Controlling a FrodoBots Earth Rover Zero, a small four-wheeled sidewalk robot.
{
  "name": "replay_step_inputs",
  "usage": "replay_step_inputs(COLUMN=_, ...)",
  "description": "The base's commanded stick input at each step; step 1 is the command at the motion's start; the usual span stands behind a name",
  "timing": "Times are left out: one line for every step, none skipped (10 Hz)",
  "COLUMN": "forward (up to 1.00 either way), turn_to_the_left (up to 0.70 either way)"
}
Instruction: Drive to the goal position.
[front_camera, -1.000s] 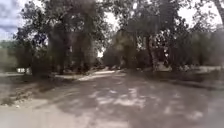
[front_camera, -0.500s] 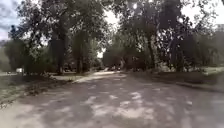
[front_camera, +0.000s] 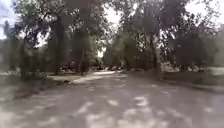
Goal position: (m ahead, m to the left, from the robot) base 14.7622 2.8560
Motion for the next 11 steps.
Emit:
replay_step_inputs(forward=0.85, turn_to_the_left=0.00)
replay_step_inputs(forward=0.85, turn_to_the_left=0.00)
replay_step_inputs(forward=0.85, turn_to_the_left=0.00)
replay_step_inputs(forward=0.85, turn_to_the_left=0.00)
replay_step_inputs(forward=0.85, turn_to_the_left=0.00)
replay_step_inputs(forward=0.85, turn_to_the_left=0.00)
replay_step_inputs(forward=0.85, turn_to_the_left=0.00)
replay_step_inputs(forward=0.85, turn_to_the_left=0.00)
replay_step_inputs(forward=0.85, turn_to_the_left=0.00)
replay_step_inputs(forward=0.85, turn_to_the_left=0.00)
replay_step_inputs(forward=0.85, turn_to_the_left=0.00)
